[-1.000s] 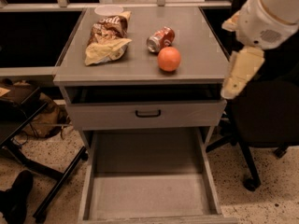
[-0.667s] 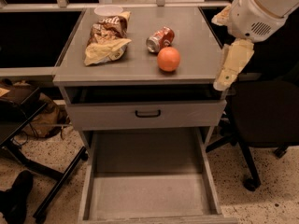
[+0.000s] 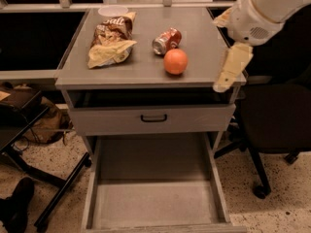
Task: Place orange into middle drawer
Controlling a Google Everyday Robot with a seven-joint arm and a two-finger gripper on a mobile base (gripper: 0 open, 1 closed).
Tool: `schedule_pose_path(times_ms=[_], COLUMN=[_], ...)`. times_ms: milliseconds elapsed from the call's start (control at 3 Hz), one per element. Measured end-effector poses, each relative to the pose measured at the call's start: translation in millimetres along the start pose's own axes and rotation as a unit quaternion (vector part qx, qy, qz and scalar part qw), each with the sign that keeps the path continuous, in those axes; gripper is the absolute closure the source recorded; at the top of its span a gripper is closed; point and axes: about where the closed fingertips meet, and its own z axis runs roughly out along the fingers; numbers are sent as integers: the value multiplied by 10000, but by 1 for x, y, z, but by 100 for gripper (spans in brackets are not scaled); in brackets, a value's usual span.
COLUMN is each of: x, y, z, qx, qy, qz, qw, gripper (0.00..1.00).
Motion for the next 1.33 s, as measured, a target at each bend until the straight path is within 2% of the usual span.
schedule_pose_path(times_ms=[333, 667, 1000, 1333], x=[-15, -33, -42, -42], y=[-28, -52, -53, -53], z=[28, 60, 92, 92], qx=[98, 30, -330, -330], qy=[-188, -420, -501, -501], qz=[-199, -373, -454, -454], qw=[9996, 9984, 9972, 9972], gripper=[0, 0, 0, 0])
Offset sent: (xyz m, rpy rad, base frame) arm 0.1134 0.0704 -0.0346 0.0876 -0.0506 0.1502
